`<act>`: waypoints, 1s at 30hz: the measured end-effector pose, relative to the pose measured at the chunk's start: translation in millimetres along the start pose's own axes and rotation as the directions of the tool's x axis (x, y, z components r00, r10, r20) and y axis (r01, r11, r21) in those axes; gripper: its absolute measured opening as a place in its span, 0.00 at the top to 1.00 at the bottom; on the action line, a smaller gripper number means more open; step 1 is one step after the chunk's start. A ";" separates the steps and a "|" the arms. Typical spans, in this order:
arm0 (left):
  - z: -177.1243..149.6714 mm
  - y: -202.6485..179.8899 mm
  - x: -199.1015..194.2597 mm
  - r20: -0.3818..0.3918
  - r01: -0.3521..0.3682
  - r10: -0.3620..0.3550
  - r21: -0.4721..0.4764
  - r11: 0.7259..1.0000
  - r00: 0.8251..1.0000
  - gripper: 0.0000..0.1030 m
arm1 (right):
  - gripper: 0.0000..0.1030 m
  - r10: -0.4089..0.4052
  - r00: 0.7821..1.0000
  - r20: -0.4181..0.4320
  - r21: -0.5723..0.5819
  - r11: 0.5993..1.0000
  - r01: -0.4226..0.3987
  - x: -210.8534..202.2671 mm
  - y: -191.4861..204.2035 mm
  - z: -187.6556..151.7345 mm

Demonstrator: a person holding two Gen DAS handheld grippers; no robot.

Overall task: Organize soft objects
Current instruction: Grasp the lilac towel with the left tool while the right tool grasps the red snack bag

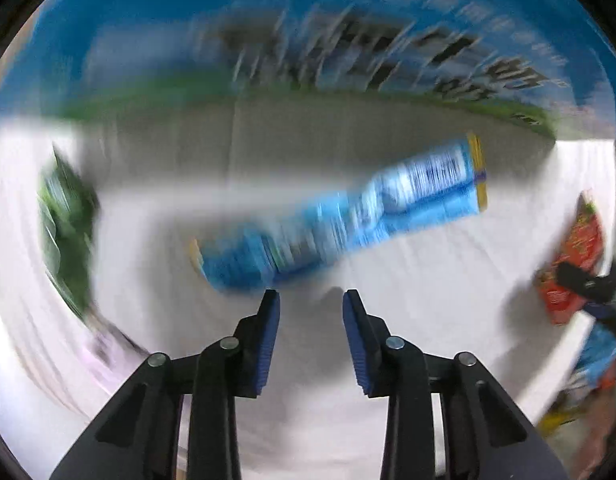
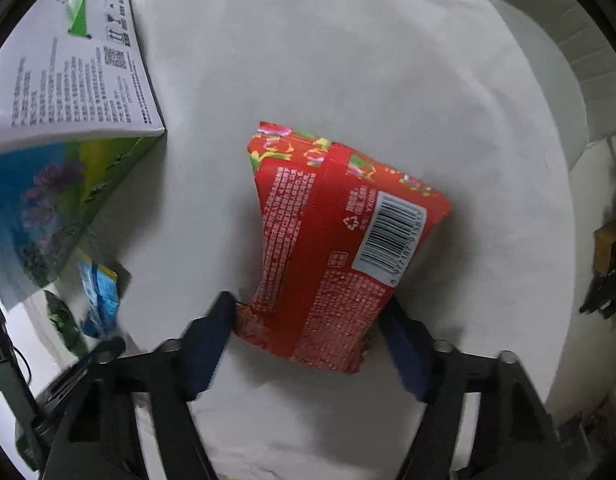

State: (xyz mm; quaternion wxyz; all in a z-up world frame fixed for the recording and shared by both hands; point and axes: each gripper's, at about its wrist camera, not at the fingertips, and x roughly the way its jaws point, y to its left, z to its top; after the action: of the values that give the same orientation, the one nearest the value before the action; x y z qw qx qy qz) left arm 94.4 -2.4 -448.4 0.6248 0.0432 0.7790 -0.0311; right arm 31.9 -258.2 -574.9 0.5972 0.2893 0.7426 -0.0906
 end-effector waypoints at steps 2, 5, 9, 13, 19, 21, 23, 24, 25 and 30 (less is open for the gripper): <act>-7.9 3.0 7.2 -0.052 0.087 -0.090 -0.062 0.994 0.995 0.72 | 0.40 -0.021 1.000 -0.014 -0.039 0.999 0.020 1.3 6.4 -2.9; -21.9 -1.0 12.1 -0.080 0.137 -0.145 -0.092 0.986 0.986 0.72 | 0.41 -0.043 0.999 -0.028 -0.105 0.994 0.039 0.0 10.7 -8.7; -26.8 -7.5 -19.3 0.046 0.041 -0.040 -0.025 0.999 0.998 0.63 | 0.43 -0.087 0.996 -0.029 -0.178 0.981 0.080 -8.1 16.9 -16.6; -22.3 6.2 -53.1 0.183 -0.083 0.086 -0.024 0.996 0.979 0.54 | 0.47 -0.094 0.995 -0.034 -0.227 0.970 0.084 -12.4 23.8 -16.5; -37.2 81.5 -63.0 0.116 -0.024 0.058 -0.277 0.961 0.992 0.46 | 0.47 -0.117 0.993 -0.024 -0.243 0.964 0.108 -5.0 37.4 -28.9; -53.2 112.0 -55.8 0.092 0.042 -0.004 -0.417 0.908 0.996 0.46 | 0.48 -0.115 0.993 -0.030 -0.253 0.962 0.104 -6.2 37.1 -26.3; -68.4 133.9 -45.7 0.067 0.076 -0.048 -0.509 0.858 0.997 0.46 | 0.49 -0.109 0.993 -0.049 -0.275 0.957 0.092 -2.7 44.8 -25.0; -74.7 142.0 -39.8 0.059 0.093 -0.073 -0.543 0.835 0.996 0.46 | 0.49 -0.108 0.992 -0.060 -0.295 0.952 0.086 -0.1 51.2 -26.5; -80.3 146.2 -32.5 0.043 0.099 -0.090 -0.573 0.814 0.995 0.46 | 0.49 -0.111 0.992 -0.066 -0.310 0.947 0.085 1.0 54.9 -27.5; -82.8 157.9 -6.9 0.040 0.170 -0.184 -0.609 0.774 0.982 0.42 | 0.49 -0.135 0.988 -0.077 -0.367 0.925 0.098 6.4 79.5 -30.7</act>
State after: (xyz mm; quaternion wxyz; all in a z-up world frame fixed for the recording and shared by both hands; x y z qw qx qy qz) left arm 32.3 162.8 -422.8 0.5910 -0.2337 0.7545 0.1637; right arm 48.3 -176.5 -555.8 0.5956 0.1337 0.7916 0.0271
